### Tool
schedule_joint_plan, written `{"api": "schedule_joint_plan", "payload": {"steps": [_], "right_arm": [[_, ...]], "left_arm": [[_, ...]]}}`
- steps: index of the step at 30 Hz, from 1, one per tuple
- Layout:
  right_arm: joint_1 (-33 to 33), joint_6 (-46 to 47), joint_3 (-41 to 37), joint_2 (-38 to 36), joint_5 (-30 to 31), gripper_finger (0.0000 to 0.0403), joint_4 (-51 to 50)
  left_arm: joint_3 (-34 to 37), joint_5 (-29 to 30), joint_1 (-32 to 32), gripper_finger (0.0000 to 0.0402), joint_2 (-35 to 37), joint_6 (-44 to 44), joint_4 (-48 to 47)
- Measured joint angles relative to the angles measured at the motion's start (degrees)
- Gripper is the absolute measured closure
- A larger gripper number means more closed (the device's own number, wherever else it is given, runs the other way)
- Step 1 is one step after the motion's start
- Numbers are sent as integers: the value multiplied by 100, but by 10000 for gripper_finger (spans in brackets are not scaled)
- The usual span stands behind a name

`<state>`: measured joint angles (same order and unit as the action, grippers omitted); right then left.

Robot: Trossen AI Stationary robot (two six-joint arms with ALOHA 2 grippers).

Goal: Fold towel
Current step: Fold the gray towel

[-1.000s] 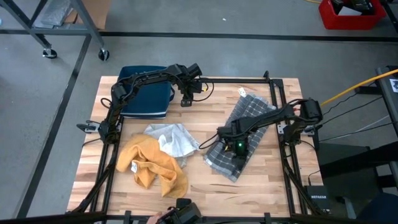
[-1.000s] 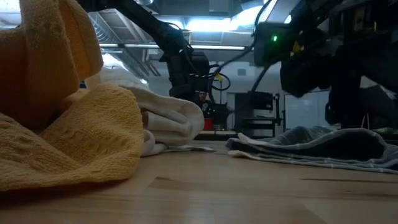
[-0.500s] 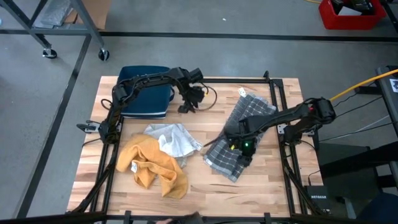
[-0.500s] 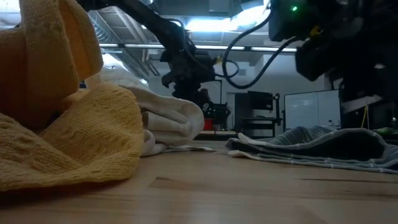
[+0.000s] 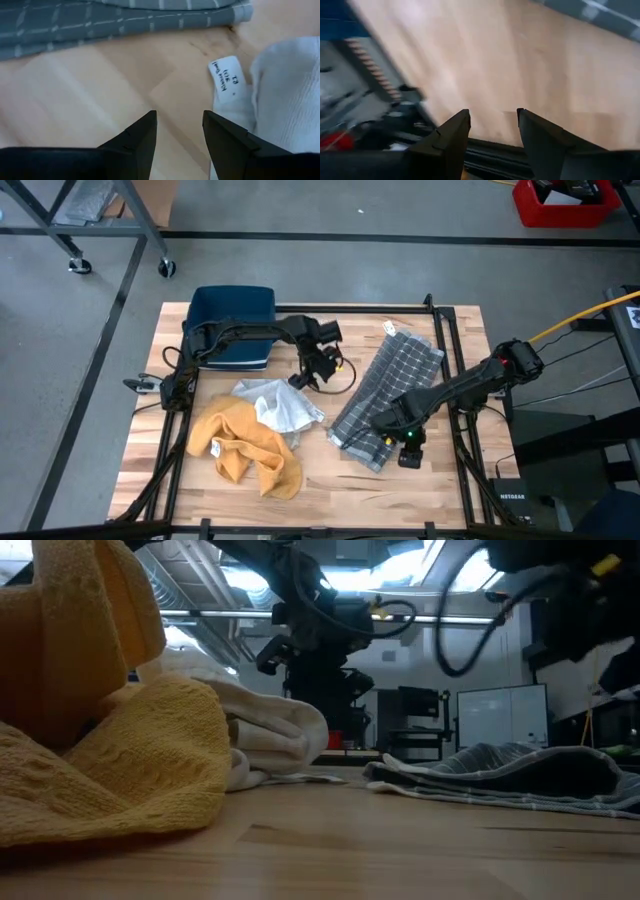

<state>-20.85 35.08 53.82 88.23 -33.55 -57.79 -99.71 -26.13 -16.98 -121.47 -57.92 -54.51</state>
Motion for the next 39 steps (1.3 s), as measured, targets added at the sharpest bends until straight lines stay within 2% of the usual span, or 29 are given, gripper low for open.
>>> {"api": "schedule_joint_plan", "payload": {"steps": [4,7,10,14,20,25,33,39], "right_arm": [[-344,470,0,0,715,226,-189],[-526,737,0,0,947,226,-100],[-648,922,0,0,1062,226,128],[-742,1109,0,0,1317,226,591],[-960,1115,0,0,2306,226,1464],[-1189,1098,1,0,2935,226,1700],[-1529,1096,2,64,3313,226,1704],[-1716,1054,2,565,3315,226,1716]], "left_arm": [[1,686,293,249,0,-251,-6],[1,1273,502,249,0,-426,-4],[1,1533,688,249,0,-537,6],[0,1548,891,249,0,-576,198],[1,1672,1157,249,0,-666,642],[1,1843,1369,249,0,-884,1055],[1,1851,1670,249,0,-1149,1317],[26,1850,1831,249,0,-1305,1422]]}}
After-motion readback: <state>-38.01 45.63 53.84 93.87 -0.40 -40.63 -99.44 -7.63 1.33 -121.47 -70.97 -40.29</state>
